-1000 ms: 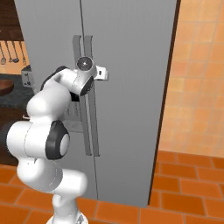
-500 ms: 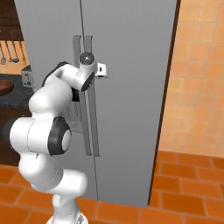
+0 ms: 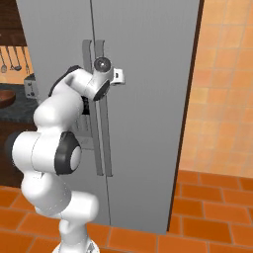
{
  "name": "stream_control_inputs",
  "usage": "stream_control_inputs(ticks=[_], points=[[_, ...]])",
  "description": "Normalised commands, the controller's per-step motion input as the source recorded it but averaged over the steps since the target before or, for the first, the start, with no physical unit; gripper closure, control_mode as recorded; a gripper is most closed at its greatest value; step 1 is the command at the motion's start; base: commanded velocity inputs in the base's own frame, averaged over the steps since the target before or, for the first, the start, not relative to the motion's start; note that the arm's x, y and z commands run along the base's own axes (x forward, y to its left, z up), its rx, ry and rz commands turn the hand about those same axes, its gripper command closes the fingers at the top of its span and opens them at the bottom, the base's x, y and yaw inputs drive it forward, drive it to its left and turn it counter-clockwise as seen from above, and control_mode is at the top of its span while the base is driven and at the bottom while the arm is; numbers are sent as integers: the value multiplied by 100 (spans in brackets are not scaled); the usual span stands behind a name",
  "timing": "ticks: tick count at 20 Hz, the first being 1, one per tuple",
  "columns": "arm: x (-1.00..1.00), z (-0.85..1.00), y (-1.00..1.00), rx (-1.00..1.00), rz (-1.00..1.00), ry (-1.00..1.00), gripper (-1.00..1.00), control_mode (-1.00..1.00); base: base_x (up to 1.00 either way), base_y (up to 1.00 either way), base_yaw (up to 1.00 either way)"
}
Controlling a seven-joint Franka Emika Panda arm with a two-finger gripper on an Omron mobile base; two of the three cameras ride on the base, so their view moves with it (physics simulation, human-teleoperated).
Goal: Grab a lemon wedge from the fridge and one ice cube from the ice bowl, and put them in the glass of lemonade.
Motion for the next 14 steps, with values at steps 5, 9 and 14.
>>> stream_control_inputs(ticks=[5, 9, 14], points=[[57, -30, 25, -1, -9, -17, -100, -100, 0, 0, 0], [23, -9, 2, 0, -4, -2, -100, -100, 0, 0, 0], [0, 0, 0, 0, 0, 1, 100, -100, 0, 0, 0]])
